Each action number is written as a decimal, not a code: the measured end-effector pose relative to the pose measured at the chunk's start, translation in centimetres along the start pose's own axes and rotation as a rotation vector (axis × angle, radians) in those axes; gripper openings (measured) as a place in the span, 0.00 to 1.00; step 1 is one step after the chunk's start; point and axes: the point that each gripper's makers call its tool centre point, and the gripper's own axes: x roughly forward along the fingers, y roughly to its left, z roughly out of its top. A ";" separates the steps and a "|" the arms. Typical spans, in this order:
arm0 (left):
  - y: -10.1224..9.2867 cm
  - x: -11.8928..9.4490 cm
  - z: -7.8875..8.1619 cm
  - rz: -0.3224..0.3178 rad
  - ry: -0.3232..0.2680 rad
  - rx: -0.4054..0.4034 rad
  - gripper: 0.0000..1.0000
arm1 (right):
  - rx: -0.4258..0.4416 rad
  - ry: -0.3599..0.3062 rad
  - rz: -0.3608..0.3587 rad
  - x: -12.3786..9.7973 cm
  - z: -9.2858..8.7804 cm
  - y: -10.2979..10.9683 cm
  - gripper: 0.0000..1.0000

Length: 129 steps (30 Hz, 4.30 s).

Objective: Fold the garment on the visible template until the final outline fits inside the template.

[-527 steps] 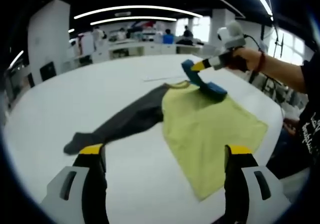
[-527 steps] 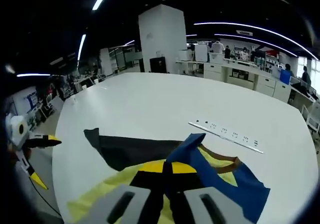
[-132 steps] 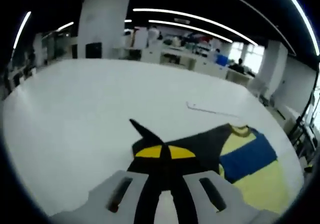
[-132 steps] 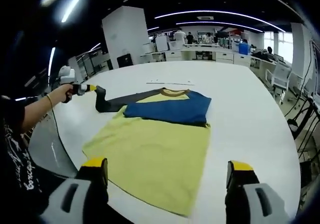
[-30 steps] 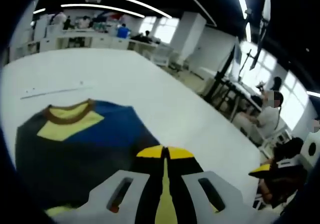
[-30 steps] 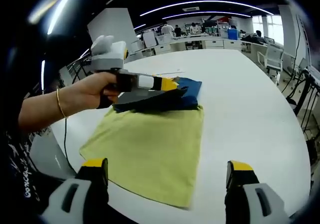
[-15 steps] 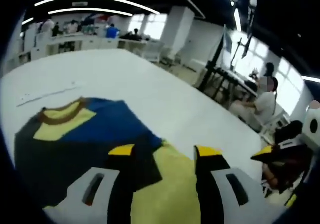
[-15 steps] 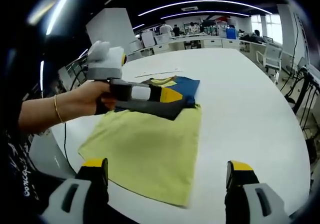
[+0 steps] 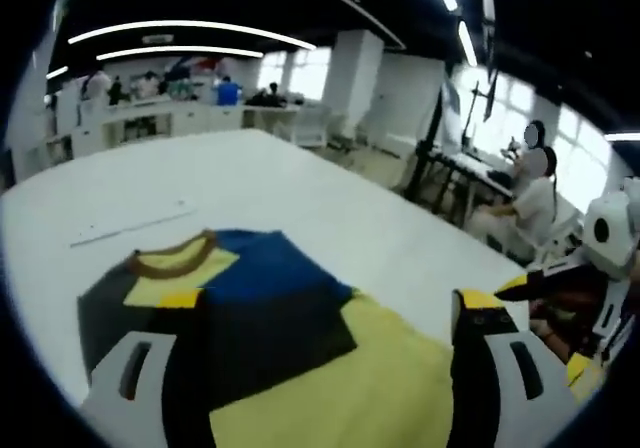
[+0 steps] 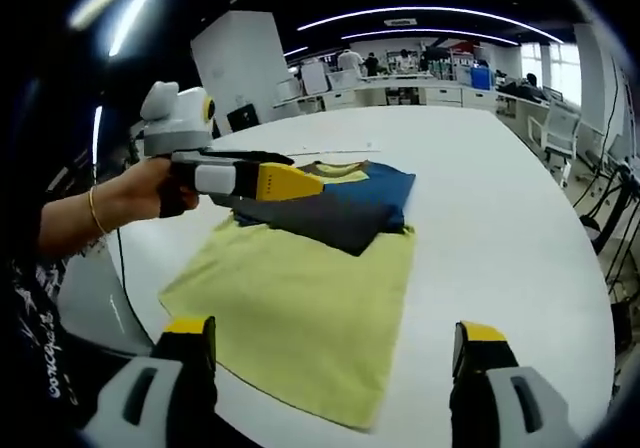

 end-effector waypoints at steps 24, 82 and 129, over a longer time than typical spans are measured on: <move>6.1 -14.6 -6.5 0.159 0.092 0.011 0.99 | -0.035 0.113 0.039 0.4 -4.0 0.9 0.90; 5.2 -22.9 -22.9 0.390 0.345 -0.420 0.07 | 0.122 0.115 -0.134 0.7 -9.3 -2.2 0.08; 1.8 -28.0 -24.4 0.246 0.617 -0.071 0.00 | 0.086 0.219 -0.143 -2.8 -13.1 1.1 0.00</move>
